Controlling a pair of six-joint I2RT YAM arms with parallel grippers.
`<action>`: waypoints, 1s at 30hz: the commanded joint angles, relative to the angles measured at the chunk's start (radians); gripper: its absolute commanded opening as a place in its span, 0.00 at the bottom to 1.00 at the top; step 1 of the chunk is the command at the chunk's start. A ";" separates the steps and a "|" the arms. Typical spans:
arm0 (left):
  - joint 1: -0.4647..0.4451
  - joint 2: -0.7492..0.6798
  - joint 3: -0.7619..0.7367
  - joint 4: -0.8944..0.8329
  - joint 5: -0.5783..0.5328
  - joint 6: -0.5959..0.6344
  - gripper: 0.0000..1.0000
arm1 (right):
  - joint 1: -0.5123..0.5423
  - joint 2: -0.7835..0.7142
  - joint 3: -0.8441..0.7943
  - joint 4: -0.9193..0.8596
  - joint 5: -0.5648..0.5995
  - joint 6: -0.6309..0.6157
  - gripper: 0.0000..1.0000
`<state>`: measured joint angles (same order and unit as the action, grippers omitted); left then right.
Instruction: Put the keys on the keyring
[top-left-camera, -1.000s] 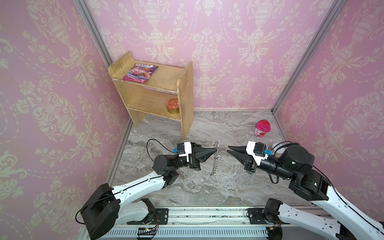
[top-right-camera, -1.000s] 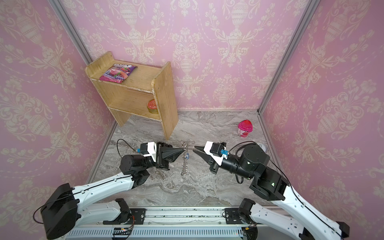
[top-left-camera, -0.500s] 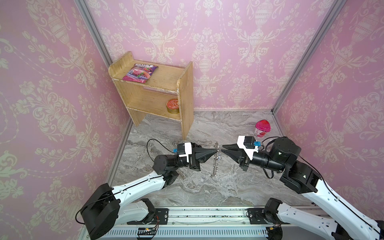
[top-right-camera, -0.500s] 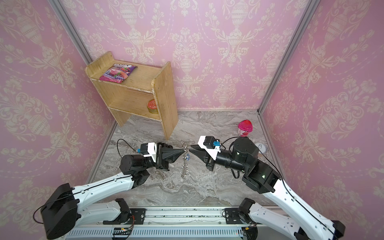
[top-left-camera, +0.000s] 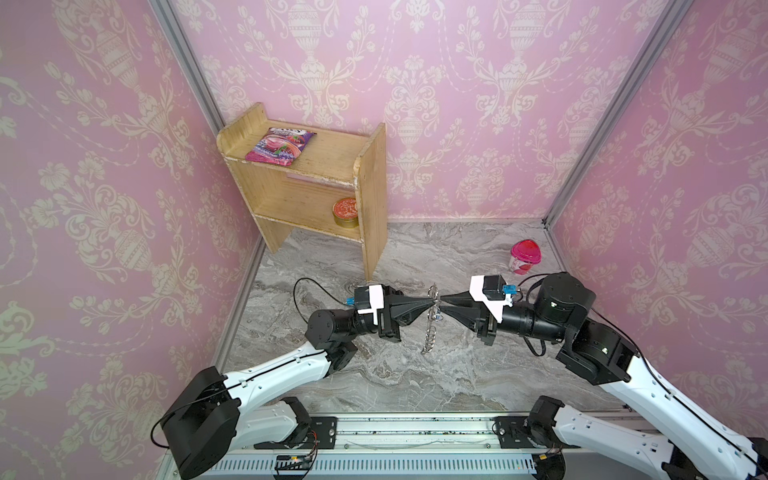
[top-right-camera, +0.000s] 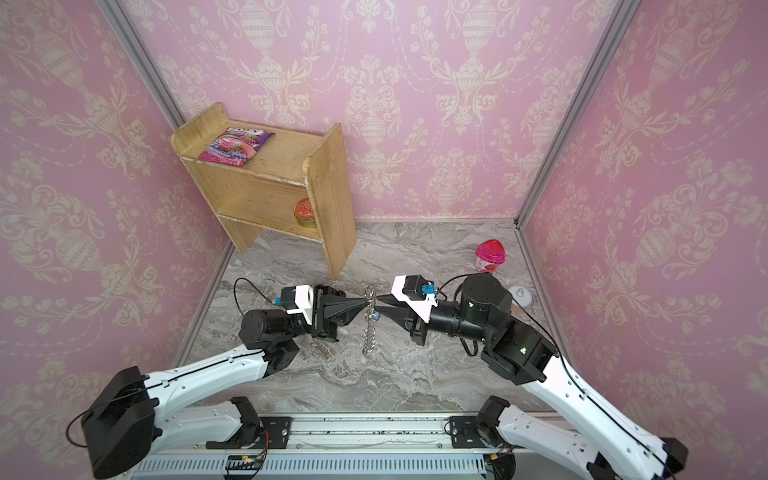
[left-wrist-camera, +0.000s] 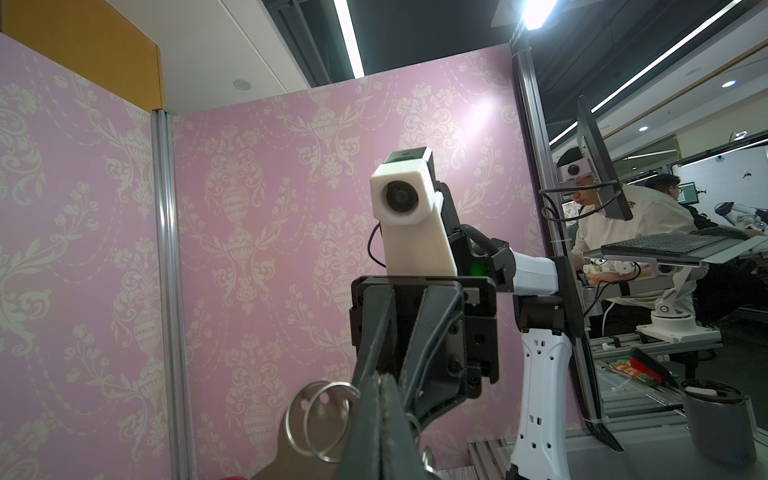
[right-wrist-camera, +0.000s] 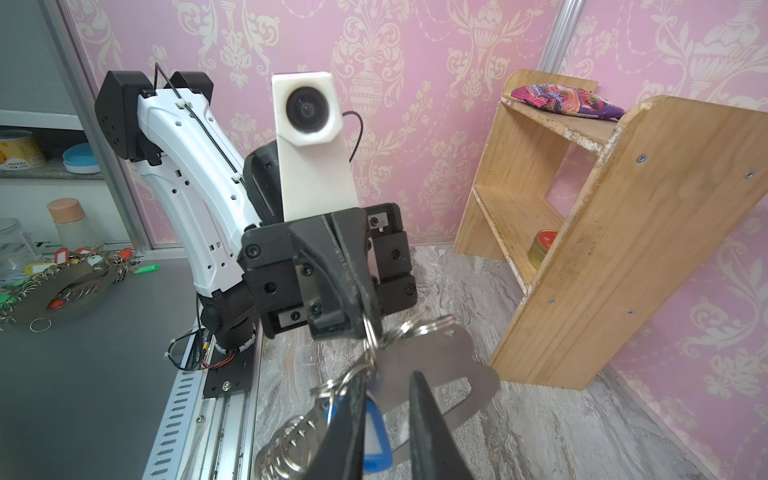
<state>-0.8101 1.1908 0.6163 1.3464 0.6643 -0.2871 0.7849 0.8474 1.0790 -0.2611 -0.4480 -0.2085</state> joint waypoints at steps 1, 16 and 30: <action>-0.008 -0.024 -0.002 0.045 0.014 -0.018 0.00 | -0.005 0.000 0.033 0.003 -0.029 0.011 0.21; -0.012 -0.016 0.000 0.043 0.024 -0.022 0.00 | -0.005 -0.004 0.024 0.031 -0.039 0.019 0.14; -0.015 -0.008 0.000 0.042 0.033 -0.024 0.00 | -0.005 0.008 0.027 0.037 -0.073 0.026 0.00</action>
<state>-0.8154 1.1908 0.6159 1.3476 0.6716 -0.2905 0.7849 0.8478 1.0790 -0.2481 -0.4923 -0.1974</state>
